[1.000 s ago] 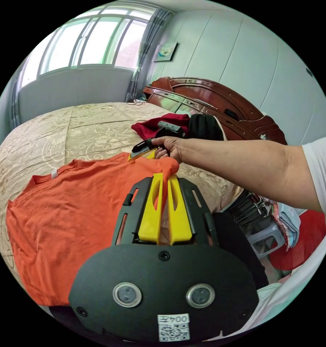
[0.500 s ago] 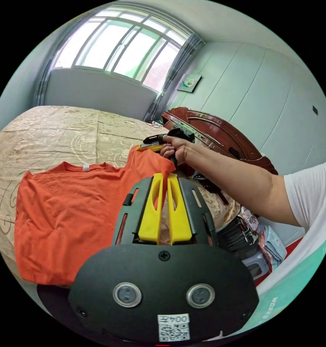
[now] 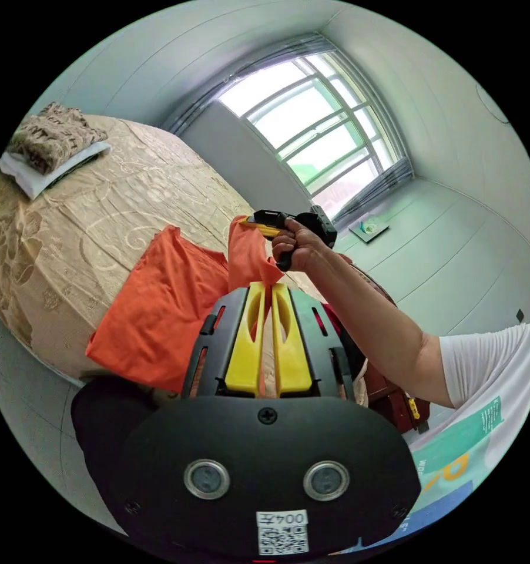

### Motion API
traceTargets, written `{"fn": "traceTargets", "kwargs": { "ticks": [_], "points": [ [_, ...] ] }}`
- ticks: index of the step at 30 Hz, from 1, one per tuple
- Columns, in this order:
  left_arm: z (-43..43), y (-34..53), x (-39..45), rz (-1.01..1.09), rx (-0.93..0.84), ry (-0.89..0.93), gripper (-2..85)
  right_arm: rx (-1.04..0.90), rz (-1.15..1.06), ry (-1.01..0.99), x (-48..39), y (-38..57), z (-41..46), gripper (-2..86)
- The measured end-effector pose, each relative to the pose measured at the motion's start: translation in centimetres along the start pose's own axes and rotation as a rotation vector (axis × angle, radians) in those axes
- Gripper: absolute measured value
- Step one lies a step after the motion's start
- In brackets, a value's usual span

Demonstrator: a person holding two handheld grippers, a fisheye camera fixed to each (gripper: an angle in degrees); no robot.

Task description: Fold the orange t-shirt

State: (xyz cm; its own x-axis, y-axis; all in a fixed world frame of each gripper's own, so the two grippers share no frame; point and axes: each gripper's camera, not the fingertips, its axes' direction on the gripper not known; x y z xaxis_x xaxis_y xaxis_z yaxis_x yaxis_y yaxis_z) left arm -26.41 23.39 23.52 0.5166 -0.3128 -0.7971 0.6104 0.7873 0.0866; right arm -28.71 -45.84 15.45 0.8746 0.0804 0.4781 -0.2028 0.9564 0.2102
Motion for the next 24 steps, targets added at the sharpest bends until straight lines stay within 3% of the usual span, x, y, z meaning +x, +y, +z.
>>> {"fn": "traceTargets", "kwargs": {
  "ticks": [8,12,18,24],
  "points": [
    [-5.0,-1.9,-9.6,-0.298,0.018,-0.002,2.3,-0.087,-0.120,0.224,-10.6,-1.3,8.3,3.2],
    [-7.3,-2.8,-11.7,-0.369,0.037,0.029,2.4,-0.166,-0.255,0.294,-14.8,-1.5,9.7,8.3],
    [-12.9,-4.6,-12.7,-0.386,0.090,0.022,2.2,-0.030,-0.403,0.213,-17.7,0.2,1.2,10.5],
    [-16.3,-8.4,-9.3,-0.261,0.172,0.020,1.6,0.054,-0.269,0.060,-10.2,7.5,-9.7,6.6]
  ]
}}
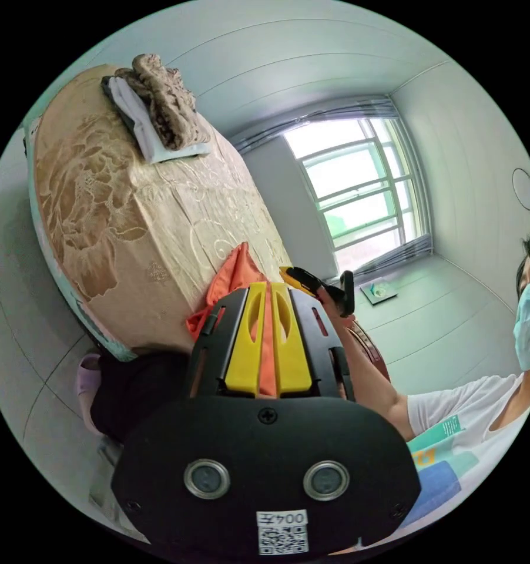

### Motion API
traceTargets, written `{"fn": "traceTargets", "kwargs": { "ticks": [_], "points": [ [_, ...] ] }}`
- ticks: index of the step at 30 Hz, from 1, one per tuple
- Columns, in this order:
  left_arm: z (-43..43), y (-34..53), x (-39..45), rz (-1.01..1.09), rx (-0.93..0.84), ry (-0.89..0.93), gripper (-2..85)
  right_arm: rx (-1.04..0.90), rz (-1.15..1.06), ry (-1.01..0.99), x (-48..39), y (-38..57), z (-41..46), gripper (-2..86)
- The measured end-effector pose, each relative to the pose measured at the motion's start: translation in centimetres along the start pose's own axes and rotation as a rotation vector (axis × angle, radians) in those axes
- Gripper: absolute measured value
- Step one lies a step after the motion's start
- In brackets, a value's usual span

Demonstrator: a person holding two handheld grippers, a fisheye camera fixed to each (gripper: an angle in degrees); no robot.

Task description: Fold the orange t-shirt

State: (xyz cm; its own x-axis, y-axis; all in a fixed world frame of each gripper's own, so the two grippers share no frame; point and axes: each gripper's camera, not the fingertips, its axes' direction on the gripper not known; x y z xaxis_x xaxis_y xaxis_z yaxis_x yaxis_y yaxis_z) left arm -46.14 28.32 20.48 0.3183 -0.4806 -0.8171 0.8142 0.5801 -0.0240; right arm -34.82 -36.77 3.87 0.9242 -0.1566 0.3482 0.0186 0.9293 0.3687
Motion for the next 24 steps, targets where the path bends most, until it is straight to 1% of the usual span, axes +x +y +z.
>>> {"fn": "traceTargets", "kwargs": {
  "ticks": [1,2,4,6,7,8,9,10,11,12,13,14,16,18,19,22,24],
  "points": [
    [1.2,-0.7,1.1,0.043,-0.025,0.028,1.5,-0.004,0.034,-0.023,1.4,3.0,-1.2,6.3],
    [3.3,-1.5,2.2,0.079,-0.083,0.052,1.4,-0.006,0.051,-0.031,2.0,4.5,-1.7,6.1],
    [7.2,-2.3,3.1,0.129,-0.188,0.081,1.4,-0.018,0.119,-0.057,4.0,10.5,-3.1,5.4],
    [10.8,-2.6,3.1,0.137,-0.269,0.060,1.5,-0.024,0.160,-0.096,4.9,14.4,-3.8,5.1],
    [12.8,-2.8,2.6,0.143,-0.325,0.006,1.5,-0.029,0.164,-0.114,5.2,16.6,-4.2,4.7],
    [13.8,-3.0,1.5,0.124,-0.355,-0.089,1.4,-0.035,0.161,-0.112,5.2,17.6,-4.4,4.5],
    [14.1,-3.1,0.7,0.111,-0.368,-0.135,1.3,-0.063,0.155,-0.092,5.2,19.3,-4.6,3.9],
    [14.3,-3.4,-1.2,0.041,-0.403,-0.206,1.2,-0.052,0.147,-0.102,4.8,20.7,-5.6,3.0],
    [13.5,-3.8,-2.7,-0.059,-0.392,-0.154,1.1,-0.045,0.139,-0.115,4.5,21.2,-6.3,3.7],
    [12.7,-4.1,-2.9,-0.091,-0.360,-0.101,1.1,-0.033,0.099,-0.131,3.4,22.0,-7.9,4.9],
    [10.6,-4.7,-2.5,-0.104,-0.284,-0.038,1.1,-0.002,0.038,-0.120,1.9,23.0,-9.8,6.2],
    [8.7,-5.3,-1.3,-0.067,-0.246,-0.035,1.2,0.008,0.008,-0.104,1.1,23.5,-10.6,6.9],
    [6.0,-6.0,0.0,0.000,-0.233,-0.060,1.6,0.032,-0.110,0.002,-2.1,25.8,-13.3,8.1],
    [3.8,-6.2,0.2,0.031,-0.269,-0.124,2.1,0.050,-0.180,0.079,-4.2,27.6,-14.8,8.3],
    [2.4,-6.0,-0.4,0.005,-0.286,-0.170,2.4,0.055,-0.206,0.107,-5.4,28.6,-15.5,8.3],
    [-0.4,-4.8,-2.3,-0.098,-0.265,-0.167,3.1,0.040,-0.235,0.128,-7.7,30.3,-16.4,8.7],
    [-1.0,-4.1,-2.6,-0.113,-0.260,-0.160,3.8,0.046,-0.257,0.151,-9.1,31.1,-17.1,9.0]
  ]
}}
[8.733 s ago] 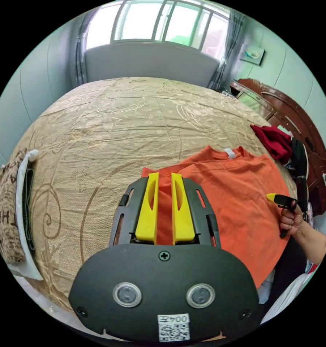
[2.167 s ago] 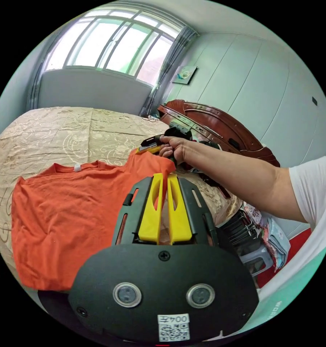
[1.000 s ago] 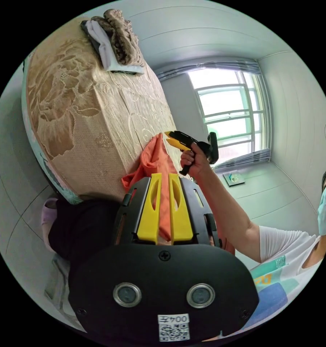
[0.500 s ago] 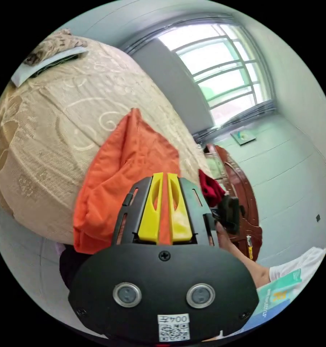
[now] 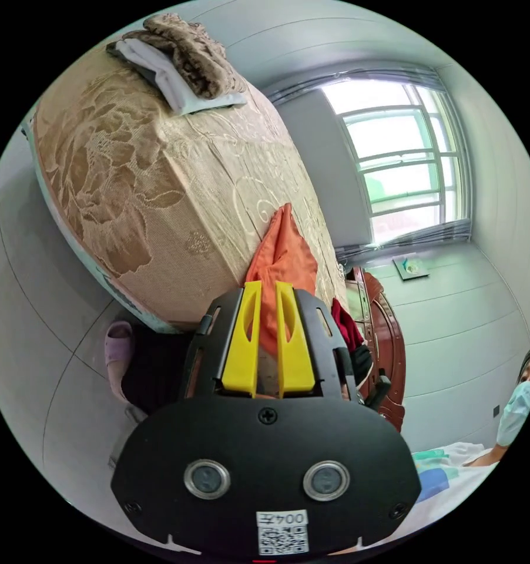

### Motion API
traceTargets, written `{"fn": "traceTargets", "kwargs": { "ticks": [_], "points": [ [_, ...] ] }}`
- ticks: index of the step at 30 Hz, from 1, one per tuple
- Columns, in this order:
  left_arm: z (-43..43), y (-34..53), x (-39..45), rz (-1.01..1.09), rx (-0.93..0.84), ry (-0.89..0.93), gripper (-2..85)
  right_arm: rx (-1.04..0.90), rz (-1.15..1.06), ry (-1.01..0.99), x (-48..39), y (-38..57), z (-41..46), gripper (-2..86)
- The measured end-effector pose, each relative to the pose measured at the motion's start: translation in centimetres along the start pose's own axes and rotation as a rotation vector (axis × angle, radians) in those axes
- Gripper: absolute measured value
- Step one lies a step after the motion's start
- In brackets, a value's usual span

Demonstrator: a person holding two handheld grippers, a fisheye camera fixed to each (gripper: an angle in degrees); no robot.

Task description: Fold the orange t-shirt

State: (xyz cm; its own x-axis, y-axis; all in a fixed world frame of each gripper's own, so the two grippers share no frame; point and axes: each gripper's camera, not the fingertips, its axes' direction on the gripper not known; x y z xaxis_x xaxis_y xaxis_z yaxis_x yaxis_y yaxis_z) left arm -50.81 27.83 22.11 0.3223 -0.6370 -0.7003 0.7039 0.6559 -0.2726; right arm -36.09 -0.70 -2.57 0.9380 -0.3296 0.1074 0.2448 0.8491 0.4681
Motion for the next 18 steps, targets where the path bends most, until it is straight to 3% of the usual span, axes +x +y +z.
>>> {"fn": "traceTargets", "kwargs": {
  "ticks": [5,13,18],
  "points": [
    [1.2,0.5,0.7,0.057,-0.037,-0.050,6.5,0.013,-0.044,0.092,-3.0,0.5,-2.8,9.8],
    [0.9,-0.4,-1.5,-0.084,0.002,0.128,8.0,-0.008,-0.131,0.152,-7.1,1.2,-6.5,10.6],
    [0.5,-1.0,-2.0,-0.100,-0.017,0.122,8.3,-0.019,-0.173,0.183,-9.0,2.0,-8.4,10.5]
  ]
}}
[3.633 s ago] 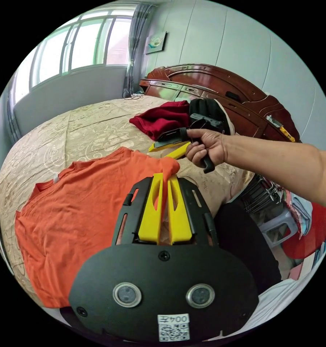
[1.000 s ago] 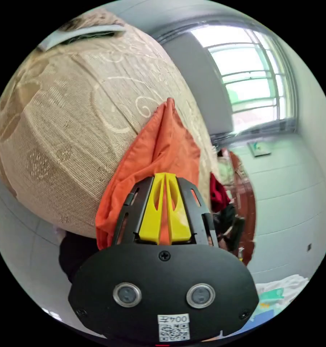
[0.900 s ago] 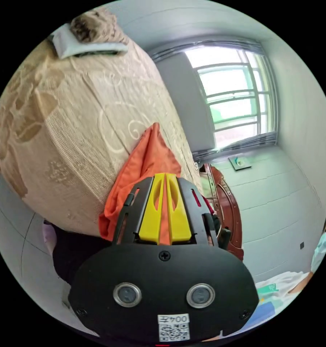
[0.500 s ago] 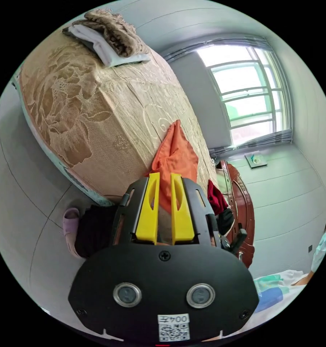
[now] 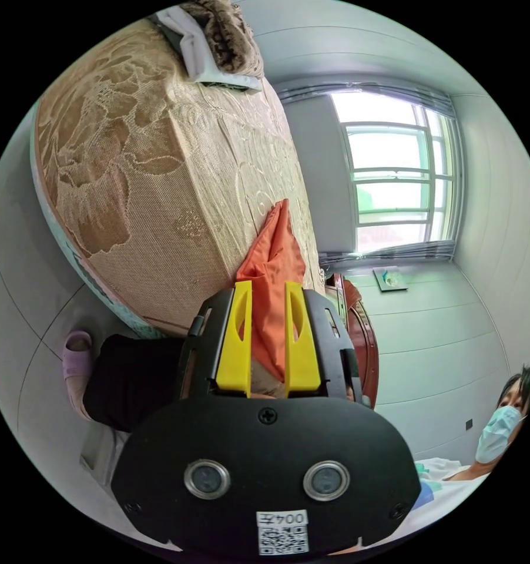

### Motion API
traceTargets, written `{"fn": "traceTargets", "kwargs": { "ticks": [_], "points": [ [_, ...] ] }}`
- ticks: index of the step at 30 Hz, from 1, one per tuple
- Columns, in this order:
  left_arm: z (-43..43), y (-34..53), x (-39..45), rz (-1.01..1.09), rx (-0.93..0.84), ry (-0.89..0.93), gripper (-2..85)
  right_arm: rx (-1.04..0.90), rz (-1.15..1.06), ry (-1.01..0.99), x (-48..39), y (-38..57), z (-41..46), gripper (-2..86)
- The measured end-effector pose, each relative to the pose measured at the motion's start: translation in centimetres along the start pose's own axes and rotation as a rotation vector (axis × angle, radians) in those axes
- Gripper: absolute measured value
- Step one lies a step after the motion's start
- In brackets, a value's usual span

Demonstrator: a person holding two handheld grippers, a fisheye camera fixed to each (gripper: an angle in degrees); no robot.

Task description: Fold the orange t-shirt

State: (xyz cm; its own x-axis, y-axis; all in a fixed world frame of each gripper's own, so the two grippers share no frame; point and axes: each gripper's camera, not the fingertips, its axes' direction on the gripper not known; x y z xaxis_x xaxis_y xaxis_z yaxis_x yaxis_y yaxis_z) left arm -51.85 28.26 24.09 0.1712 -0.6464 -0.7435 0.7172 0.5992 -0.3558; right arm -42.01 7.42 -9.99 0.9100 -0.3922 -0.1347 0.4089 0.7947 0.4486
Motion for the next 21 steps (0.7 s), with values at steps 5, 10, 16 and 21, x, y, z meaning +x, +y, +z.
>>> {"fn": "traceTargets", "kwargs": {
  "ticks": [5,10,16,21],
  "points": [
    [-0.2,-0.3,0.0,0.005,-0.026,-0.071,8.5,-0.001,-0.040,0.029,-1.3,0.4,-2.3,10.5],
    [-1.1,0.1,-0.6,-0.009,0.003,-0.066,9.0,0.012,-0.076,0.016,-2.7,0.3,-4.9,10.8],
    [-0.4,0.1,0.2,0.011,-0.005,-0.048,10.5,-0.004,-0.080,0.038,-3.6,0.2,-6.6,11.0],
    [-0.4,-0.2,-0.4,0.001,-0.020,-0.083,10.8,-0.027,-0.110,0.043,-4.1,0.6,-8.0,11.0]
  ]
}}
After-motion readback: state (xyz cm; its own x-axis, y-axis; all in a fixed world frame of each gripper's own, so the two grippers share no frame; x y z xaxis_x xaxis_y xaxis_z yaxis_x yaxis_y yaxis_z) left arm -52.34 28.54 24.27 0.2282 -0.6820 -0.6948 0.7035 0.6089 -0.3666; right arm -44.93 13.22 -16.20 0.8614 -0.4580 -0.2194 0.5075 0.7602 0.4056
